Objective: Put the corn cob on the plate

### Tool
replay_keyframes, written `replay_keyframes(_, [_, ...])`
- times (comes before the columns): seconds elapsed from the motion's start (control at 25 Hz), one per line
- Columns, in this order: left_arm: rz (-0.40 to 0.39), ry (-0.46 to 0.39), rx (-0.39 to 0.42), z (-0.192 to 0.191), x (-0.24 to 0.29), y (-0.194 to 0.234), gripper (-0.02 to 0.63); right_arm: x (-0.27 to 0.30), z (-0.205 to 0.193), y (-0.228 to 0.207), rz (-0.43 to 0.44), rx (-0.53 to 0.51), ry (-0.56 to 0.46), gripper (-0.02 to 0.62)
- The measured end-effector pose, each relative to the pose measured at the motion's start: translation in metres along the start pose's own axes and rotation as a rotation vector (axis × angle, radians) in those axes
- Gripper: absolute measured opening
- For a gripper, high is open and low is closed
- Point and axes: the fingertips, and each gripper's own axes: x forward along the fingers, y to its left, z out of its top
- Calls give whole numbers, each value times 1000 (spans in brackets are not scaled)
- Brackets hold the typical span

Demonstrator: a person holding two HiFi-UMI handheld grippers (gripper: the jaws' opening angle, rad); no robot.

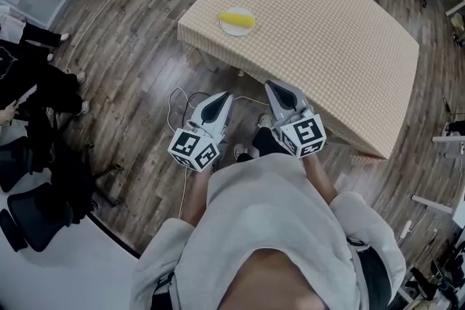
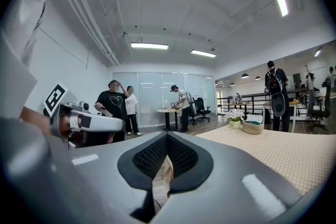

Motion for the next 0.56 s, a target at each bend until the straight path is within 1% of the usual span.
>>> replay_keyframes(0.16, [11,-16,13,4,-3,-11,8,-11,2,-4,-1,-2,-5,-3])
replay_keyframes(0.32, [26,-36,22,13,0,-21,8,-17,12,-8,20,-27,-12,-3])
replay_keyframes(0.56, [17,-35,37,9,19,-37,8,-19,14,-23,34,-36,-21,-3])
